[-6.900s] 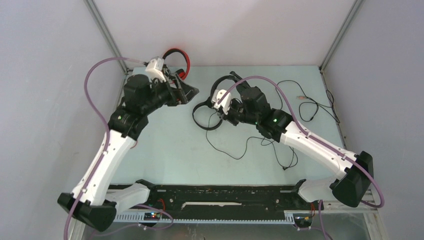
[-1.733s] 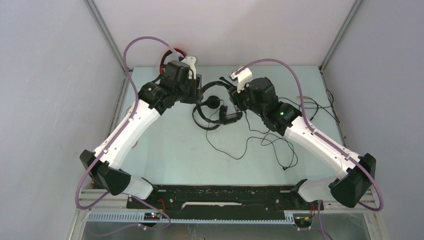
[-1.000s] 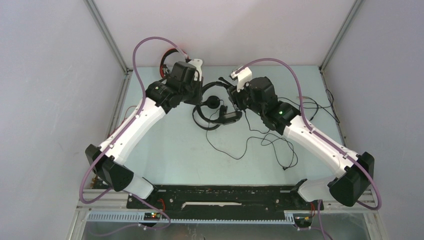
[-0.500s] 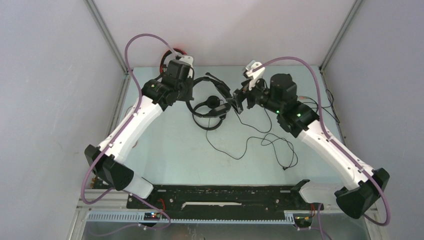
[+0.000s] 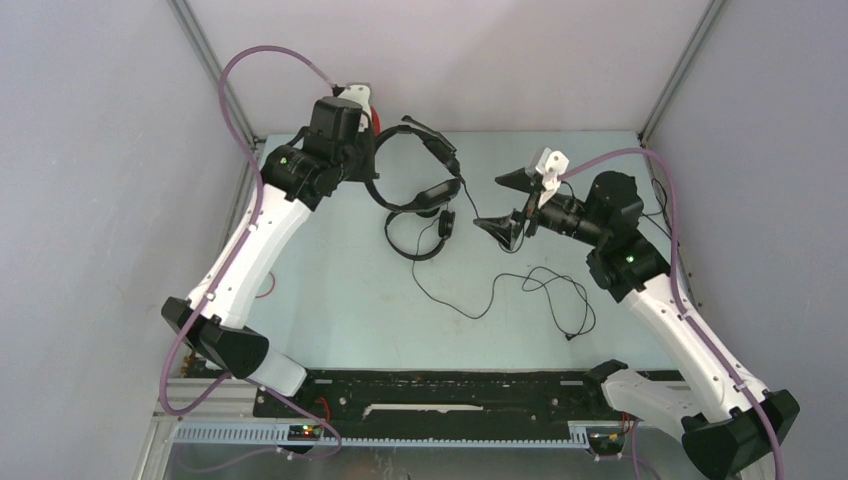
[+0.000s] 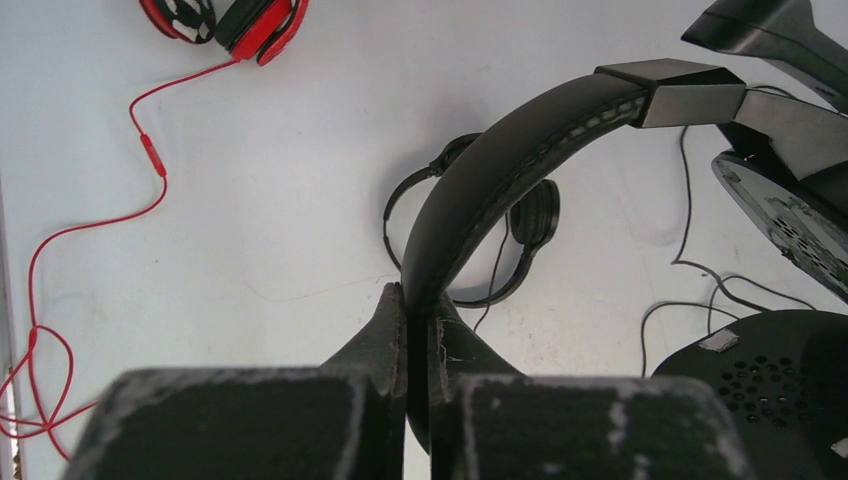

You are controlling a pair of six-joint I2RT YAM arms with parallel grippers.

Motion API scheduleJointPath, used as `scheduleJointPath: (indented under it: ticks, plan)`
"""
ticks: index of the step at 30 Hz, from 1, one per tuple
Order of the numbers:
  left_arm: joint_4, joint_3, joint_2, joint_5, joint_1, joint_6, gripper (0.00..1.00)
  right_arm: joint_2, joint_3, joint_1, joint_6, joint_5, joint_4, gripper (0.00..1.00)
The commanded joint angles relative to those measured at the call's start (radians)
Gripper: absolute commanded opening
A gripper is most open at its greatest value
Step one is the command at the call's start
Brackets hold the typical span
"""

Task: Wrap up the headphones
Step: Pick up the headphones from the center of the board, then wrap the headphones cable around the headphones.

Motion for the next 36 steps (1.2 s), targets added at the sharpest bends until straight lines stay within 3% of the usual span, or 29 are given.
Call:
scheduleJointPath:
  ticks: [1,11,19,27,36]
  plan:
    - [0.028,0.078,-0.054,0.073,0.005,-0.019,0.00,-0.026,-0.087,-0.004,-0.034,-0.078,0.161,0.92]
    - [-0.003,0.093,-0.119,0.214,0.005,-0.052,0.00,0.025,-0.169,-0.002,-0.117,-0.001,0.250,0.90]
    - [0.013,0.089,-0.158,0.368,0.007,-0.051,0.00,0.062,-0.172,-0.004,-0.153,0.000,0.227,0.85]
    - [0.031,0.137,-0.198,0.398,0.029,-0.105,0.00,0.076,-0.229,-0.002,-0.084,-0.020,0.293,0.75]
    - [0.197,0.136,-0.255,0.414,0.132,-0.251,0.00,0.125,-0.294,-0.001,-0.018,0.011,0.385,0.55]
